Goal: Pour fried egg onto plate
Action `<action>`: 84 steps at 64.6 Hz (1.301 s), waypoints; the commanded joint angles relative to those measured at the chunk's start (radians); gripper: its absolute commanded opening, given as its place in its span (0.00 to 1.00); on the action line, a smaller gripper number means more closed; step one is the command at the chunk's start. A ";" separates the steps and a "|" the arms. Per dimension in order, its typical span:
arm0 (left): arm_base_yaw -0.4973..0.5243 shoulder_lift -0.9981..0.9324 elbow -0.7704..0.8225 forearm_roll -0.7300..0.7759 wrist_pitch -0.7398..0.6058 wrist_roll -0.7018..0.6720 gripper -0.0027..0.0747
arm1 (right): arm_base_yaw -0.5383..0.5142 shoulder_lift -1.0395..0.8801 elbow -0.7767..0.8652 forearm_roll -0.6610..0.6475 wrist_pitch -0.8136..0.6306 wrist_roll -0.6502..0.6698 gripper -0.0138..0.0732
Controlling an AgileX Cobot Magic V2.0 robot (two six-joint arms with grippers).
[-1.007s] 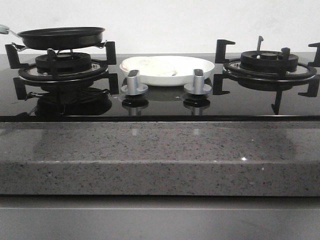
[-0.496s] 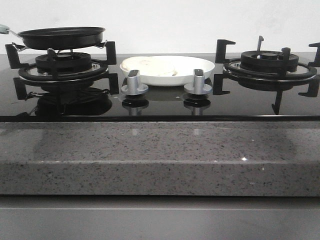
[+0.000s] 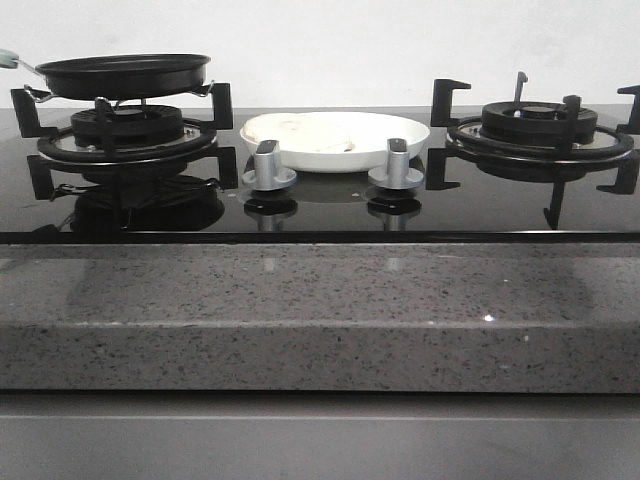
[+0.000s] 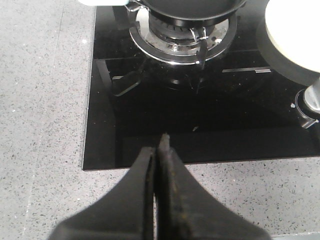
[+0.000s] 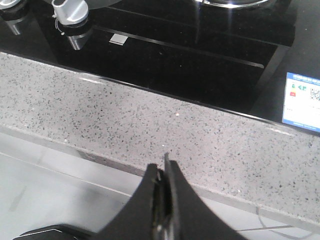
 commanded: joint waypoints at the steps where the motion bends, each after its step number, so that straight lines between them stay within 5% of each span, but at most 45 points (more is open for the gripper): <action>1: 0.027 -0.036 0.008 0.020 -0.101 -0.012 0.01 | -0.001 0.003 -0.024 -0.015 -0.058 -0.009 0.08; 21: 0.296 -0.393 0.486 -0.189 -0.574 -0.012 0.01 | -0.001 0.003 -0.024 -0.015 -0.058 -0.009 0.08; 51: 0.341 -0.861 1.051 -0.263 -1.069 -0.012 0.01 | -0.001 0.003 -0.024 -0.015 -0.058 -0.009 0.08; 84: 0.341 -0.869 1.048 -0.181 -1.039 0.053 0.01 | -0.001 0.003 -0.024 -0.015 -0.058 -0.009 0.08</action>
